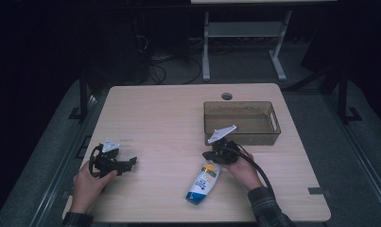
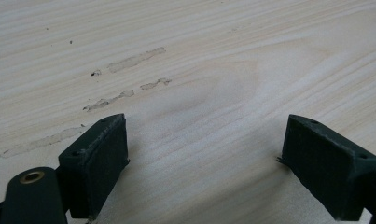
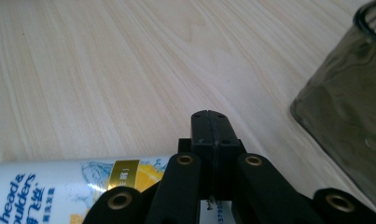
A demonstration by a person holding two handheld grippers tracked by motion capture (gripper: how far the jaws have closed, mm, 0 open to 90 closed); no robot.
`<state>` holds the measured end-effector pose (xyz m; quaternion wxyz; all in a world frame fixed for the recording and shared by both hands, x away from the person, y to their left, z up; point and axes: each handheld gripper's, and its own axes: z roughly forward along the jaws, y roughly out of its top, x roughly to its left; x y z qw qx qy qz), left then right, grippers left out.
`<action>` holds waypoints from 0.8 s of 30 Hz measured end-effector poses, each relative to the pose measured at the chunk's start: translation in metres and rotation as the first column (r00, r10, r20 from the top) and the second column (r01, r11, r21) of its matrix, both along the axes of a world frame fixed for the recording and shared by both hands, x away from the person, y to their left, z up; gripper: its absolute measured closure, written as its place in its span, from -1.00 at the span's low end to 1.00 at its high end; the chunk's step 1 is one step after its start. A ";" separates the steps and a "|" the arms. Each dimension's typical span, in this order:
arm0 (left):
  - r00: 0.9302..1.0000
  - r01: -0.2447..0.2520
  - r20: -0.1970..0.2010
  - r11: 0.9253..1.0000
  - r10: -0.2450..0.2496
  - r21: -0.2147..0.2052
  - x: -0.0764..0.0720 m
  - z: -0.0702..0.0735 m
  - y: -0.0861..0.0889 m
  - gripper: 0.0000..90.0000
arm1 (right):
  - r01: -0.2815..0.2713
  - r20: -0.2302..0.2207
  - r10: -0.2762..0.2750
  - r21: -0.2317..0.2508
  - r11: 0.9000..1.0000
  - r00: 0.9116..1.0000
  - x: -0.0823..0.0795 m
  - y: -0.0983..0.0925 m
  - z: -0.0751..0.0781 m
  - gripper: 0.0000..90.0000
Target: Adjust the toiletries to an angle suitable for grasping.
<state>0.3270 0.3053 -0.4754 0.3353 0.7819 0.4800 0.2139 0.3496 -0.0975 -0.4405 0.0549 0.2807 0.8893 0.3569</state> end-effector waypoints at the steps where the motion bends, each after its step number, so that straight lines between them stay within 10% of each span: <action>1: 1.000 0.000 0.000 1.000 0.000 0.000 0.000 0.000 0.000 -0.71 | -0.002 0.000 0.002 0.000 1.000 1.000 -0.001 -0.001 -0.001 1.00; 24: 1.000 0.002 -0.001 1.000 -0.002 0.003 0.000 0.000 0.000 -0.71 | 0.060 -0.016 -0.060 0.004 0.998 0.998 -0.033 -0.051 -0.004 1.00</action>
